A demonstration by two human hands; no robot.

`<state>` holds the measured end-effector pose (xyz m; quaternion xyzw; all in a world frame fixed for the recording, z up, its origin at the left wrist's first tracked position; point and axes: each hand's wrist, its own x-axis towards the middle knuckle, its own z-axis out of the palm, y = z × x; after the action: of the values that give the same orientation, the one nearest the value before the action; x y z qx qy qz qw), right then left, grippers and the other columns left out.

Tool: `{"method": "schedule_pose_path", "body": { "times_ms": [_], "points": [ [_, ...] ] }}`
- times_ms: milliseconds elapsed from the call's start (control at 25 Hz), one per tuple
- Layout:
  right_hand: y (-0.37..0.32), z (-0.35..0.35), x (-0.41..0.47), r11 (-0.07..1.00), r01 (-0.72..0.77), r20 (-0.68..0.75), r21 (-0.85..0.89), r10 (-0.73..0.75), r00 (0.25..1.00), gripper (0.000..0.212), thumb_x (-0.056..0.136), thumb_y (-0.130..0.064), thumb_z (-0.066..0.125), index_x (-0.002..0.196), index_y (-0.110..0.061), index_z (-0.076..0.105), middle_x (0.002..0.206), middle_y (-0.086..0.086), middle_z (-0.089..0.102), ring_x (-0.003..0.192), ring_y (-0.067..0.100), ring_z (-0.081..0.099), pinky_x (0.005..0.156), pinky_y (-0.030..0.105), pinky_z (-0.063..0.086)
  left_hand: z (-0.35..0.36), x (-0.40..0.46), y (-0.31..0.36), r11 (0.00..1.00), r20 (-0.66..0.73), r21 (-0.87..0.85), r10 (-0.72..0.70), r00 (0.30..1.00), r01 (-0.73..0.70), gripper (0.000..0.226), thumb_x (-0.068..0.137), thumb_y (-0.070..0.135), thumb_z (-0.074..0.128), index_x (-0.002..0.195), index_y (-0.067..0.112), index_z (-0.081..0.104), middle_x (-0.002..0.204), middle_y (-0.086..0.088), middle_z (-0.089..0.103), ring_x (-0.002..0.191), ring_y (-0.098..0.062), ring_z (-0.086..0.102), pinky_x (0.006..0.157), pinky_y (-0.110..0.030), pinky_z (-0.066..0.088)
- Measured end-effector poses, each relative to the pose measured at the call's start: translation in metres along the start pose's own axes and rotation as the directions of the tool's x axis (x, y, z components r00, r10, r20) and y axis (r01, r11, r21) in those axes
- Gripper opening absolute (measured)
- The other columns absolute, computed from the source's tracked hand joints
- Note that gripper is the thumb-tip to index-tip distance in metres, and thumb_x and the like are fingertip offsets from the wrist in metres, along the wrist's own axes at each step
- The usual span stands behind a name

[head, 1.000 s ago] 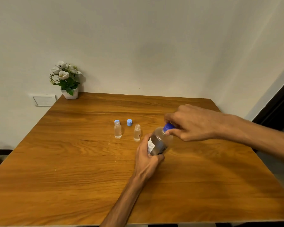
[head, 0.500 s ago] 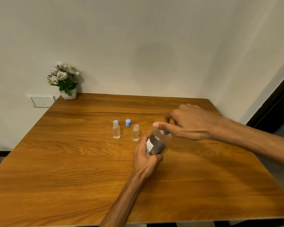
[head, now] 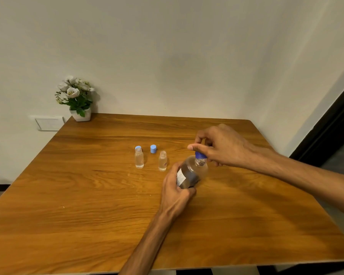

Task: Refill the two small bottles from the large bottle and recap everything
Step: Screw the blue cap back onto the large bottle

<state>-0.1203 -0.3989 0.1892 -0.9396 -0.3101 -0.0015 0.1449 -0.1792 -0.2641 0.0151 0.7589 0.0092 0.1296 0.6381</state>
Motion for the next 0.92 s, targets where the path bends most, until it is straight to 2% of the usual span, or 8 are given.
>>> {"method": "schedule_pose_path", "body": {
  "times_ms": [160, 240, 400, 480, 560, 680, 760, 920],
  "points": [
    [0.003, -0.007, -0.012, 0.997, 0.043, 0.021, 0.060, -0.044, 0.999, 0.024, 0.092, -0.045, 0.071, 0.106, -0.026, 0.076, 0.071, -0.007, 0.075, 0.056, 0.001, 0.070, 0.059, 0.013, 0.056, 0.000, 0.001, 0.001, 0.999, -0.004, -0.006, -0.031, 0.999, 0.031, 0.074, 0.064, 0.012, 0.076, 0.123, 0.051, 0.055, 0.117, 0.013, 0.067, 0.106, -0.014, 0.065, 0.082, -0.050, 0.062],
    [0.005, -0.009, -0.013, 0.996, 0.085, 0.014, -0.004, -0.085, 0.996, 0.027, 0.089, -0.043, 0.075, 0.111, -0.028, 0.077, 0.081, -0.010, 0.076, 0.067, 0.000, 0.070, 0.069, 0.022, 0.061, 0.000, 0.002, -0.001, 1.000, -0.006, -0.008, -0.025, 1.000, 0.025, 0.072, 0.063, 0.011, 0.076, 0.125, 0.043, 0.057, 0.115, 0.010, 0.069, 0.103, -0.017, 0.066, 0.082, -0.053, 0.062],
    [0.001, -0.013, -0.012, 0.954, 0.229, 0.099, -0.194, -0.213, 0.972, 0.036, 0.091, -0.037, 0.075, 0.124, -0.024, 0.072, 0.107, -0.008, 0.077, 0.090, 0.003, 0.070, 0.078, 0.016, 0.055, 0.000, 0.002, -0.002, 1.000, -0.006, -0.019, -0.020, 1.000, 0.020, 0.070, 0.061, 0.012, 0.076, 0.123, 0.040, 0.058, 0.112, 0.007, 0.070, 0.099, -0.020, 0.067, 0.077, -0.049, 0.061],
    [-0.004, -0.016, -0.008, 0.912, 0.303, 0.192, -0.275, -0.257, 0.947, 0.034, 0.093, -0.038, 0.072, 0.122, -0.021, 0.071, 0.104, -0.006, 0.076, 0.090, 0.006, 0.069, 0.078, 0.019, 0.056, -0.001, 0.002, 0.000, 0.999, -0.017, -0.031, -0.034, 0.999, 0.034, 0.069, 0.060, 0.013, 0.075, 0.119, 0.044, 0.058, 0.109, 0.005, 0.070, 0.096, -0.021, 0.067, 0.074, -0.049, 0.061],
    [-0.012, -0.018, 0.001, 0.890, 0.340, 0.256, -0.305, -0.267, 0.929, 0.030, 0.094, -0.037, 0.071, 0.117, -0.018, 0.071, 0.093, -0.007, 0.072, 0.080, 0.004, 0.064, 0.073, 0.021, 0.056, -0.001, 0.001, 0.002, 0.997, -0.033, -0.050, -0.059, 0.998, 0.057, 0.069, 0.059, 0.015, 0.075, 0.114, 0.053, 0.056, 0.108, 0.006, 0.068, 0.095, -0.025, 0.067, 0.074, -0.055, 0.062],
    [-0.026, -0.017, 0.018, 0.845, 0.388, 0.277, -0.369, -0.298, 0.913, 0.022, 0.095, -0.034, 0.070, 0.105, -0.015, 0.071, 0.077, -0.010, 0.055, 0.064, 0.001, 0.046, 0.064, 0.022, 0.047, -0.001, 0.001, 0.001, 0.989, -0.059, -0.115, -0.105, 0.993, 0.098, 0.068, 0.055, 0.024, 0.073, 0.110, 0.059, 0.054, 0.104, 0.011, 0.067, 0.097, -0.032, 0.067, 0.073, -0.063, 0.061],
    [-0.034, -0.015, 0.025, 0.844, 0.366, 0.260, -0.393, -0.280, 0.924, 0.019, 0.096, -0.033, 0.066, 0.102, -0.016, 0.070, 0.083, -0.003, 0.059, 0.063, 0.007, 0.040, 0.065, 0.026, 0.038, 0.000, 0.001, 0.001, 0.986, -0.077, -0.113, -0.131, 0.988, 0.122, 0.072, 0.052, 0.029, 0.072, 0.113, 0.062, 0.052, 0.111, 0.007, 0.068, 0.102, -0.032, 0.067, 0.077, -0.063, 0.061],
    [-0.040, -0.008, 0.025, 0.891, 0.247, 0.208, -0.382, -0.178, 0.962, 0.033, 0.098, -0.043, 0.061, 0.105, -0.012, 0.069, 0.097, 0.006, 0.068, 0.079, 0.013, 0.049, 0.071, 0.027, 0.037, -0.001, 0.000, 0.002, 0.986, -0.074, -0.108, -0.138, 0.988, 0.130, 0.073, 0.055, 0.026, 0.072, 0.115, 0.062, 0.050, 0.113, 0.006, 0.066, 0.104, -0.026, 0.066, 0.081, -0.060, 0.062]
  ]
}}
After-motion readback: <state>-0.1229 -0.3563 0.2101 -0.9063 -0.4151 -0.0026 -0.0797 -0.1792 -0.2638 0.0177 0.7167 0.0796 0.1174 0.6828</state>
